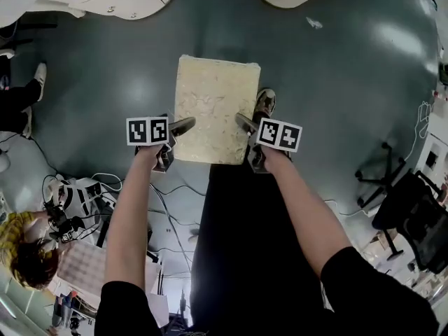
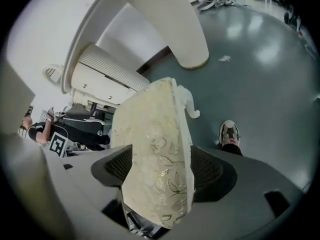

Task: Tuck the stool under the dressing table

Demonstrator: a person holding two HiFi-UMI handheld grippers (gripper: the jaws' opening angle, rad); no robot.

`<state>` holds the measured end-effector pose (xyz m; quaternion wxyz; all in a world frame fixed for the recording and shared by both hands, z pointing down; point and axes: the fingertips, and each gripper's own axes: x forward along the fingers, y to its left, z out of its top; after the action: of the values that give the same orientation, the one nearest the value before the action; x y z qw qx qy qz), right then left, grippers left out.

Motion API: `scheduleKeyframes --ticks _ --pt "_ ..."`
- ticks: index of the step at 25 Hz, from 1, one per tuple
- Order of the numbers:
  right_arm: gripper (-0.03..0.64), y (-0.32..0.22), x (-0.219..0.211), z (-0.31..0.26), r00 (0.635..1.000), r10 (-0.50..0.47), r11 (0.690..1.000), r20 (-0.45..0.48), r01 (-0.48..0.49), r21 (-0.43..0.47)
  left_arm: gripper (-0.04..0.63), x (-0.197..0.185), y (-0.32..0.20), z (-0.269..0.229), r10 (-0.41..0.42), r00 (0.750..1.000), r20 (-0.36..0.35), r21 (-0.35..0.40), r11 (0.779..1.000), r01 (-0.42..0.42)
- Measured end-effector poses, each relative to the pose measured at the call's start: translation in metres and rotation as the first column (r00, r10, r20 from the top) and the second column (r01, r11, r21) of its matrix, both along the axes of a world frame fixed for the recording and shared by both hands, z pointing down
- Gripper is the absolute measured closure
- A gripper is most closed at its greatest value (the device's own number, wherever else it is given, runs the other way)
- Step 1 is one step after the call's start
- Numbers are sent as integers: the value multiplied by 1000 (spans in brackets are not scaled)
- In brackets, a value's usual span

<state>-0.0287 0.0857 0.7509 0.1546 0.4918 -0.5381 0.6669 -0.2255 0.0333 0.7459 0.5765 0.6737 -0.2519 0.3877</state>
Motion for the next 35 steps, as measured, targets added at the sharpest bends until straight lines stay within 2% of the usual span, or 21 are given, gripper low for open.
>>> scheduleKeyframes --ticks 2,5,8,13,17,19,22,25,30,35 --pt "304 6 0 13 999 5 999 41 -3 -33 110 8 -1 7 -3 1000 -19 -17 1000 3" --pt "293 12 -6 25 993 -70 997 97 74 -38 95 14 1 23 71 997 -22 -37 997 -72" --pt "284 15 -12 36 978 -156 987 138 159 -9 74 13 8 43 154 988 -15 -65 986 -155" --pt "284 15 -23 40 946 -196 981 259 185 64 69 25 21 51 181 978 -103 -59 981 -187" --pt "278 16 -23 40 922 -233 972 310 214 95 63 27 23 52 206 971 -121 -48 976 -213" --pt "278 18 -23 39 915 -262 965 308 242 102 63 29 25 51 224 968 -114 -50 972 -231" --pt "279 21 -27 36 923 -276 961 268 262 87 61 28 30 49 237 967 -90 -40 970 -241" --pt "281 15 -28 33 940 -266 964 216 254 80 61 30 24 48 230 971 -67 -26 972 -232" --pt "281 16 -25 31 944 -253 968 213 248 48 61 33 24 45 228 972 -56 -43 972 -231" --pt "281 -3 -20 27 950 -257 966 180 247 74 61 36 9 41 192 980 -59 -17 981 -194"
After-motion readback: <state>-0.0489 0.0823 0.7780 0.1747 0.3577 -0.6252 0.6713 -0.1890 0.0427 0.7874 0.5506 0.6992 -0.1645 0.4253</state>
